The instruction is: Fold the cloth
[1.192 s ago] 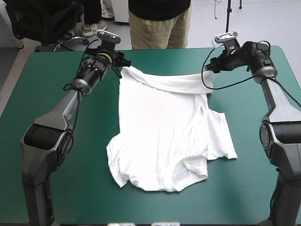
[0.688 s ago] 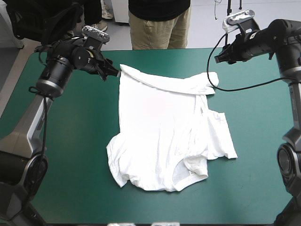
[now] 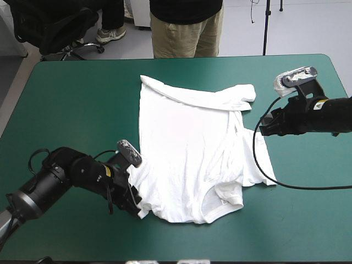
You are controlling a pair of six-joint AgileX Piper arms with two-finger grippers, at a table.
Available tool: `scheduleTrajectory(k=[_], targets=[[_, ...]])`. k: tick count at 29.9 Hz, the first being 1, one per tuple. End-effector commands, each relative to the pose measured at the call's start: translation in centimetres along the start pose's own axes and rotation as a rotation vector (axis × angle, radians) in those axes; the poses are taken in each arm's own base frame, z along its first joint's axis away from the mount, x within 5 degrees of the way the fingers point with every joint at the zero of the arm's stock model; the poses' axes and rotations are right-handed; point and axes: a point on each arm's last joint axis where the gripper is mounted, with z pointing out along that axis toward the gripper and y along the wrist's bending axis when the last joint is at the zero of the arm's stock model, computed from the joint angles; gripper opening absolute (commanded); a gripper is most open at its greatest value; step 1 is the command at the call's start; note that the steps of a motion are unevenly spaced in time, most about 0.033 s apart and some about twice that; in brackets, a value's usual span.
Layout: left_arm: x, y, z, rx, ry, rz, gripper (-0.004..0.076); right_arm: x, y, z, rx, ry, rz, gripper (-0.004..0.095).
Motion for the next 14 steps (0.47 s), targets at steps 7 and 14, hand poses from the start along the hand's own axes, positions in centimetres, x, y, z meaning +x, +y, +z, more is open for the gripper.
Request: scheduleTrajectory(k=[7,14], targets=[[0.6,-1.7,2.6,-0.096,-0.062,0.19,0.0365,-0.6,0.5,-1.5,0.01,-0.104,-0.009,0.0369],[0.5,-1.0,6.4,-0.091,0.058,0.109,0.0367,-0.6,0.5,-1.5,0.001,-0.106,-0.006,0.0369]])
